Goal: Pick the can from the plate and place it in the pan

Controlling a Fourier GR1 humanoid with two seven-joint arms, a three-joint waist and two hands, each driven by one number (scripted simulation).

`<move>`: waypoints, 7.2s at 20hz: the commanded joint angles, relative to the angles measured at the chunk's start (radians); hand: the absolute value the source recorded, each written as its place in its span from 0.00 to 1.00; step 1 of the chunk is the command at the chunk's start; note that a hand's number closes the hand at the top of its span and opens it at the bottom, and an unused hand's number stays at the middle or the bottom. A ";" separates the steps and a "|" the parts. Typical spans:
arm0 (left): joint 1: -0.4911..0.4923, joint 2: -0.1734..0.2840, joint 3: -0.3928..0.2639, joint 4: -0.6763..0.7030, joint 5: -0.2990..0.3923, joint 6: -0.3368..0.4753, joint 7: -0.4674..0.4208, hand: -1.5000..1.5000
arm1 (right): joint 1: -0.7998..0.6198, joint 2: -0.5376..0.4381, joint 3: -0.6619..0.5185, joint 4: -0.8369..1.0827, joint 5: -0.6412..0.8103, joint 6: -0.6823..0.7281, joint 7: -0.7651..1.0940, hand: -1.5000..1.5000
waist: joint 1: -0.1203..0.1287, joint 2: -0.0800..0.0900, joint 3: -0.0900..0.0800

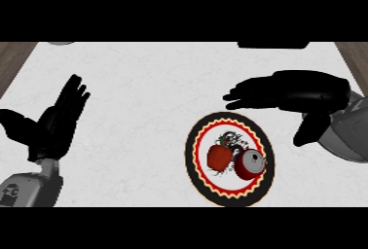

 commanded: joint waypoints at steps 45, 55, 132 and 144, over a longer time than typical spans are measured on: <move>0.059 -0.077 0.123 -0.052 -0.080 -0.111 0.023 0.50 | 0.230 0.227 0.063 -0.145 0.777 0.069 0.010 0.00 | -0.015 -0.002 0.001; 0.033 -0.102 0.132 -0.025 -0.103 -0.130 0.027 0.50 | 0.348 0.364 0.112 -0.116 0.898 0.031 0.058 0.00 | -0.019 -0.003 0.001; -0.025 -0.177 0.152 0.031 -0.175 -0.133 0.016 0.50 | 0.287 0.207 -0.940 0.680 0.443 -0.635 -0.275 1.00 | -0.007 0.003 0.002; -0.068 -0.165 0.162 0.039 -0.165 -0.145 0.042 0.50 | 0.083 0.108 -0.965 1.159 0.509 -0.573 -0.204 0.00 | 0.021 0.016 0.005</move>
